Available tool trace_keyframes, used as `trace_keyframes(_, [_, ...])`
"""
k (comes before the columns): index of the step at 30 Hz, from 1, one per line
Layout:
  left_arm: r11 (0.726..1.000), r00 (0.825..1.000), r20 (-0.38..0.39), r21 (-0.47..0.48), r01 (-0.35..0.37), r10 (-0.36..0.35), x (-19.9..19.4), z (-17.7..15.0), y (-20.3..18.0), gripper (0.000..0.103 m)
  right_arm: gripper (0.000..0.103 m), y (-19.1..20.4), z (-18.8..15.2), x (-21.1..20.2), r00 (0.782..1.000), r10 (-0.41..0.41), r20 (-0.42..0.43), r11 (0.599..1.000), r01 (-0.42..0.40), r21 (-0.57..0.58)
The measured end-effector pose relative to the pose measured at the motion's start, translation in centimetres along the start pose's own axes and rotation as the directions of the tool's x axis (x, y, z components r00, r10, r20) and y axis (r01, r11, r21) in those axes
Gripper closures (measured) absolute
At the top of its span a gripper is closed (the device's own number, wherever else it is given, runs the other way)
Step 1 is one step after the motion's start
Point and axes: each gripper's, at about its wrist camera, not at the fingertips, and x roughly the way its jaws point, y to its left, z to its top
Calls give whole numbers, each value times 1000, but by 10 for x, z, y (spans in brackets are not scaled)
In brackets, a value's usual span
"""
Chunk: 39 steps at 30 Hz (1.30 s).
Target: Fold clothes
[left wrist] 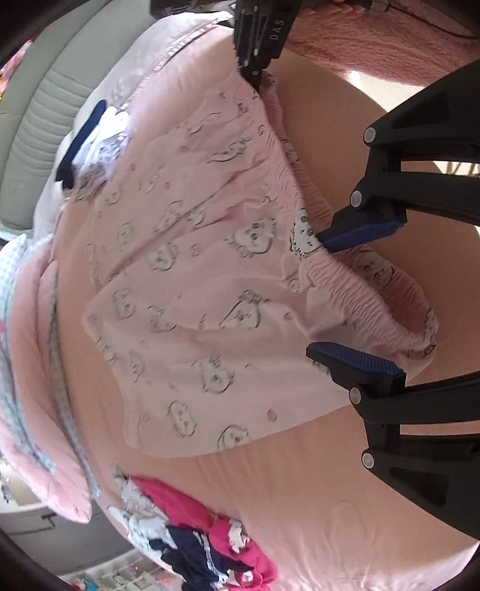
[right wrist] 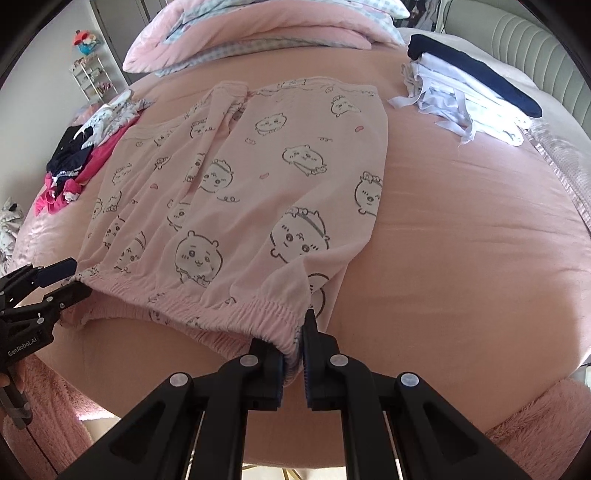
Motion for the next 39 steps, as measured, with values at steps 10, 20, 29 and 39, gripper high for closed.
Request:
trace_keyframes(10, [984, 988, 149, -179, -20, 48, -38, -12, 26, 99, 84, 13, -4, -6, 998, -54, 38, 997, 56, -50])
trace_keyframes(20, [981, 995, 57, -176, -75, 87, -14, -46, 29, 99, 85, 14, -13, 1, 994, -99, 50, 993, 102, -54])
trace_keyframes(29, [974, 995, 93, -224, -13, 35, -21, -47, 27, 96, 86, 2, -16, -13, 990, -115, 86, 993, 117, -19])
trace_keyframes(39, [966, 995, 79, -256, -45, 67, -27, -40, 24, 96, 98, 3, -12, -25, 992, -55, 113, 999, 55, 3])
